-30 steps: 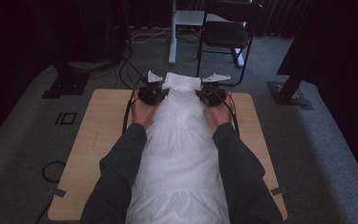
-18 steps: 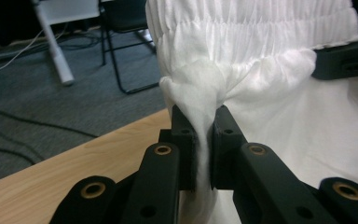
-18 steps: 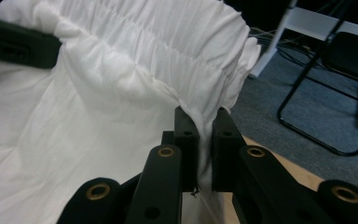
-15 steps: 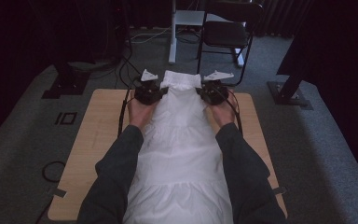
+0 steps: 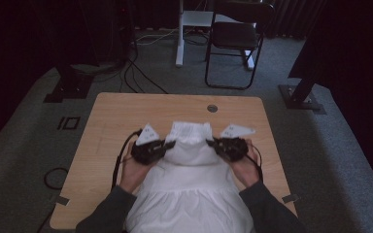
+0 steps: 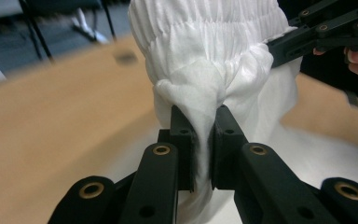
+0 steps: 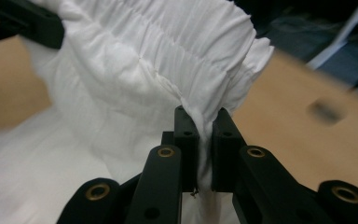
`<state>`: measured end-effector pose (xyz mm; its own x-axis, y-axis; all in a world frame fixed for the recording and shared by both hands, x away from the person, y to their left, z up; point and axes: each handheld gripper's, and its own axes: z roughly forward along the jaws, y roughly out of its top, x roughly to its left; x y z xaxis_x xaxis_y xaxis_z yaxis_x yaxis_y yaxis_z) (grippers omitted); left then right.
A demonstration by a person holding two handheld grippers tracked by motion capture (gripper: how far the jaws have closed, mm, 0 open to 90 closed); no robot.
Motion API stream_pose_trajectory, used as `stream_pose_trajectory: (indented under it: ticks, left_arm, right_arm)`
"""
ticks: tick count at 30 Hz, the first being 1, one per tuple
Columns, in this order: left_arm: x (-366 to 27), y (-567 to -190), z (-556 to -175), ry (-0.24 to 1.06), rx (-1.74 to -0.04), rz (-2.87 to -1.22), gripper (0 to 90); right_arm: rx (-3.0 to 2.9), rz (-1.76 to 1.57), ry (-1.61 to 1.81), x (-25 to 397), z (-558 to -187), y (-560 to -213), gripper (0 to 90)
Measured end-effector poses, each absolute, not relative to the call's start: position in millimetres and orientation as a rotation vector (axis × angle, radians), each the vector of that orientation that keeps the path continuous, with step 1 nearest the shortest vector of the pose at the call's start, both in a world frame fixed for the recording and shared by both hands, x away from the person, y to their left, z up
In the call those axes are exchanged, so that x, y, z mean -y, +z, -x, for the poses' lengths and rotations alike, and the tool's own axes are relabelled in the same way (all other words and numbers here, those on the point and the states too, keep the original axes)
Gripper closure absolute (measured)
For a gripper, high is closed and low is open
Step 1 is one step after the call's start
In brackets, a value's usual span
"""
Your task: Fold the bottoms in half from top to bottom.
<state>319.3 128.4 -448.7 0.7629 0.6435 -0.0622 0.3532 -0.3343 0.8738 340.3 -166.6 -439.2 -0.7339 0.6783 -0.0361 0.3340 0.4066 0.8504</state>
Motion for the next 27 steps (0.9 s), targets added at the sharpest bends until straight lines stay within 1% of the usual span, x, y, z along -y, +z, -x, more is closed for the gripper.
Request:
stream_pose_trajectory:
  ticks: [4,6,8,10,11,15,16,17,18,19,20,21,22,23,24,25,26,27]
  left_arm:
    - [-124.6,-500.6,-298.7,0.238,-0.811,-2.059,82.0]
    - [-121.3,-523.8,-295.0,0.209,-0.836,-2.124,82.1]
    - [-120.5,-538.4,-297.3,0.197,-0.876,-2.161,82.1]
    - [-120.7,-546.9,-306.0,0.133,-0.948,-2.161,82.1]
    - [-120.1,-547.9,-308.5,0.130,-0.950,-2.166,82.2]
    - [-112.9,-544.9,-319.1,0.190,-0.945,-2.201,82.1]
    - [-112.9,-544.9,-319.1,0.190,-0.945,-2.201,82.1]
    - [-109.0,-543.8,-329.7,0.232,-0.942,-2.216,82.0]
    - [-109.0,-543.8,-329.7,0.232,-0.942,-2.216,82.0]
    - [-108.6,-543.3,-343.4,0.260,-0.952,-2.216,81.9]
    - [-108.6,-543.3,-343.4,0.260,-0.952,-2.216,81.9]
    - [-109.4,-543.0,-357.2,0.281,-0.958,-2.211,81.8]
    - [-109.4,-543.0,-357.2,0.281,-0.958,-2.211,81.8]
    - [-111.0,-542.2,-373.7,0.297,-0.971,-2.210,81.8]
    - [-111.0,-542.2,-373.7,0.297,-0.971,-2.210,81.8]
    - [-111.7,-541.0,-390.1,0.318,-0.977,-2.215,81.7]
    - [-111.7,-541.0,-390.1,0.318,-0.977,-2.215,81.7]
    - [-112.1,-539.8,-406.9,0.343,-0.986,-2.221,81.6]
  right_arm:
    - [-2.394,-0.913,1.186,167.2,-316.2,-482.2,83.5]
    - [-2.450,-0.944,1.138,166.1,-310.6,-502.2,83.4]
    - [-2.509,-0.967,1.079,162.1,-308.5,-521.2,83.5]
    - [-2.557,-0.976,1.009,155.3,-308.2,-536.6,83.6]
    - [-2.561,-0.973,0.967,151.4,-310.3,-542.4,83.7]
    - [-2.552,-0.974,0.902,145.6,-331.2,-542.7,83.8]
    - [-2.552,-0.974,0.902,145.6,-331.2,-542.7,83.8]
    - [-2.531,-0.962,0.870,141.9,-346.7,-542.5,83.8]
    - [-2.531,-0.962,0.870,141.9,-346.7,-542.5,83.8]
    - [-2.517,-0.958,0.852,139.1,-359.9,-541.9,83.8]
    - [-2.517,-0.958,0.852,139.1,-359.9,-541.9,83.8]
    - [-2.502,-0.963,0.842,136.2,-374.7,-541.5,83.8]
    - [-2.502,-0.963,0.842,136.2,-374.7,-541.5,83.8]
    - [-2.496,-0.995,0.845,134.0,-389.4,-540.8,83.7]
    - [-2.496,-0.995,0.845,134.0,-389.4,-540.8,83.7]
    - [-2.491,-1.020,0.858,132.5,-404.3,-540.3,83.7]
    - [-2.491,-1.020,0.858,132.5,-404.3,-540.3,83.7]
    - [-2.483,-1.052,0.866,130.7,-418.6,-539.8,83.7]
